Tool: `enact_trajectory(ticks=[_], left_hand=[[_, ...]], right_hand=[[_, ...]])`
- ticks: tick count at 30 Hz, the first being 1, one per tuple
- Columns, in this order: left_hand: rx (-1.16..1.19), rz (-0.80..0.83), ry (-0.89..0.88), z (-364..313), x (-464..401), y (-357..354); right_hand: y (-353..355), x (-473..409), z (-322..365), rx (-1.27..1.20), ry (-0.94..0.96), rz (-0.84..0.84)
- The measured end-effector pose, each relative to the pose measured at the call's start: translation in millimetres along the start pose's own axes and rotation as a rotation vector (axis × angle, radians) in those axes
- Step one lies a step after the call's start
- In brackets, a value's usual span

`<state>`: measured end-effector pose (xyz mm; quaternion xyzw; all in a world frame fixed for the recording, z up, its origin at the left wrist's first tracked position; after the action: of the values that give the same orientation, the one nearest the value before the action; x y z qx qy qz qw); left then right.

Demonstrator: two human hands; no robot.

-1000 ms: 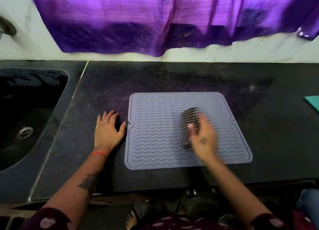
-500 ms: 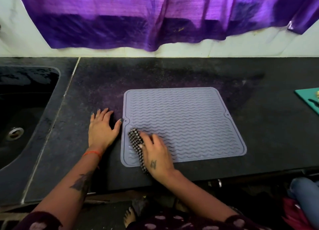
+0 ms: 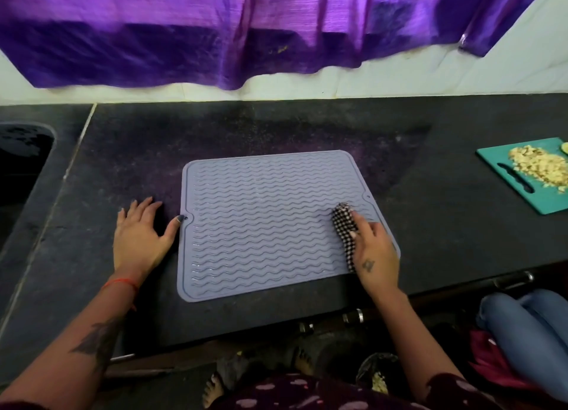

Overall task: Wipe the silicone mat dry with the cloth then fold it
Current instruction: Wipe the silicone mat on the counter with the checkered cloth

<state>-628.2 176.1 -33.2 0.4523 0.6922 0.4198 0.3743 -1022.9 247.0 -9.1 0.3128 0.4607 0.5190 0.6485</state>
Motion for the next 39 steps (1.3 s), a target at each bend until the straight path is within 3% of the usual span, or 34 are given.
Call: enact_trajectory(ticks=[8, 11, 14, 17, 20, 23, 32, 35, 39], left_hand=[[-0.004, 0.001, 0.001, 0.5, 0.3, 0.0], [-0.009, 0.004, 0.004, 0.5, 0.4, 0.1], [-0.010, 0.006, 0.007, 0.0, 0.5, 0.1], [-0.011, 0.009, 0.013, -0.7, 1.0, 1.1], [-0.005, 0.015, 0.017, -0.3, 1.3, 1.6], [-0.002, 0.018, 0.023, -0.1, 1.5, 1.5], [0.028, -0.007, 0.038, -2.2, 1.7, 3.5], [0.033, -0.009, 0.038, -2.9, -0.6, 3.1], [0.025, -0.018, 0.037, -2.3, -3.7, 1.0]], right_hand=[[27.0, -7.0, -53.0, 0.126, -0.058, -0.064], [31.4, -14.7, -65.4, 0.011, -0.132, -0.083], [34.8, -29.1, -63.0, -0.309, -0.325, -0.216], [40.9, -45.6, -37.4, -1.011, -0.544, -0.304], [45.8, -56.7, -6.5, -1.656, -0.697, -0.098], [35.2, -65.9, 18.9, -1.896, -0.676, 0.092], [-14.6, -114.1, 90.8, -1.778, -0.591, 0.513], [-27.2, -138.8, 116.0, -1.500, -0.497, 0.651], [-45.6, -177.0, 151.6, -1.082, -0.244, 0.671]])
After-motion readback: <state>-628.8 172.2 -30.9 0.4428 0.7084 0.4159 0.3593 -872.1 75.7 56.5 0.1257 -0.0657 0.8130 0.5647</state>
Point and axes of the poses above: each hand's wrist, its own x-axis away from the middle knuckle, its own y-axis out of the back of the hand, z = x × y, the point moved 1 cm from there along -x, towards the middle knuckle, and after that the axes turned 12 degrees about y, right-handed, at the moved point
